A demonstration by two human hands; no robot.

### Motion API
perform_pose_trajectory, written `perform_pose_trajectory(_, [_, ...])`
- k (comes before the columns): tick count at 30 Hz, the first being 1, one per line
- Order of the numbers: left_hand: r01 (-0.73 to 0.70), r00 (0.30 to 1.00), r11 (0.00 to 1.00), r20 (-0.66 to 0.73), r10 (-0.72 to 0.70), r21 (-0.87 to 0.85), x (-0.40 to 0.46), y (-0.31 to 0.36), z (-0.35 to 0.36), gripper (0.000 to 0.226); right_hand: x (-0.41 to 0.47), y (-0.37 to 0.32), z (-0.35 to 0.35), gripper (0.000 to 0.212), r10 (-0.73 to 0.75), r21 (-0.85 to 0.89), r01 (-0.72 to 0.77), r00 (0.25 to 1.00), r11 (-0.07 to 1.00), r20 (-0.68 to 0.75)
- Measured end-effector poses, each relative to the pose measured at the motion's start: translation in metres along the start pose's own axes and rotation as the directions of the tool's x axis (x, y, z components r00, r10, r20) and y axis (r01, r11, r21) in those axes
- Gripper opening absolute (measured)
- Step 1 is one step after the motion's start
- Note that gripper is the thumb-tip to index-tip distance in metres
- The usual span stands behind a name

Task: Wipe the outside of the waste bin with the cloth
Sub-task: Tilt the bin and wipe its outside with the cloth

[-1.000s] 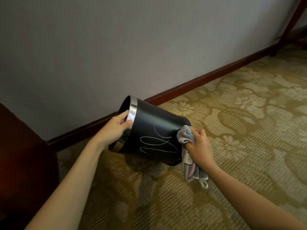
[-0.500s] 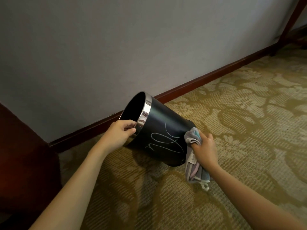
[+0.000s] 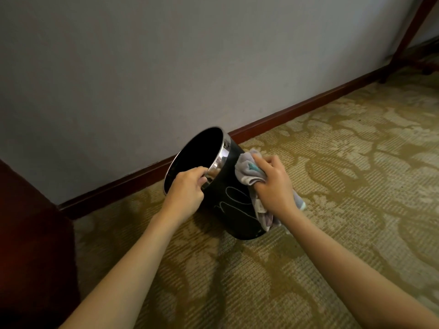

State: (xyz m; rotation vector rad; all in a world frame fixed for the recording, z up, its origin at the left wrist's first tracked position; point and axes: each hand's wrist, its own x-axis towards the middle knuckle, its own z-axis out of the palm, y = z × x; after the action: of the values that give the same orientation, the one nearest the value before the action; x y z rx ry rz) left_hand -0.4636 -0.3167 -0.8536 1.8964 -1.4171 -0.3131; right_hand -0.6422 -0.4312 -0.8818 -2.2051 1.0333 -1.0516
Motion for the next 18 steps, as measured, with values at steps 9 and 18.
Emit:
perform_pose_trajectory(9, [0.007,0.998,1.0,-0.064,-0.009,-0.03,0.003,-0.004,-0.006,0.031,-0.084,0.076,0.0,0.046,0.296,-0.328,-0.234,0.943,0.915,0.154])
perform_pose_trajectory(18, [-0.02,0.996,0.998,-0.088,0.015,-0.055,0.008,0.001,0.001,0.03,-0.026,-0.017,0.01,0.052,-0.071,-0.098,0.07,0.997,0.993,-0.004])
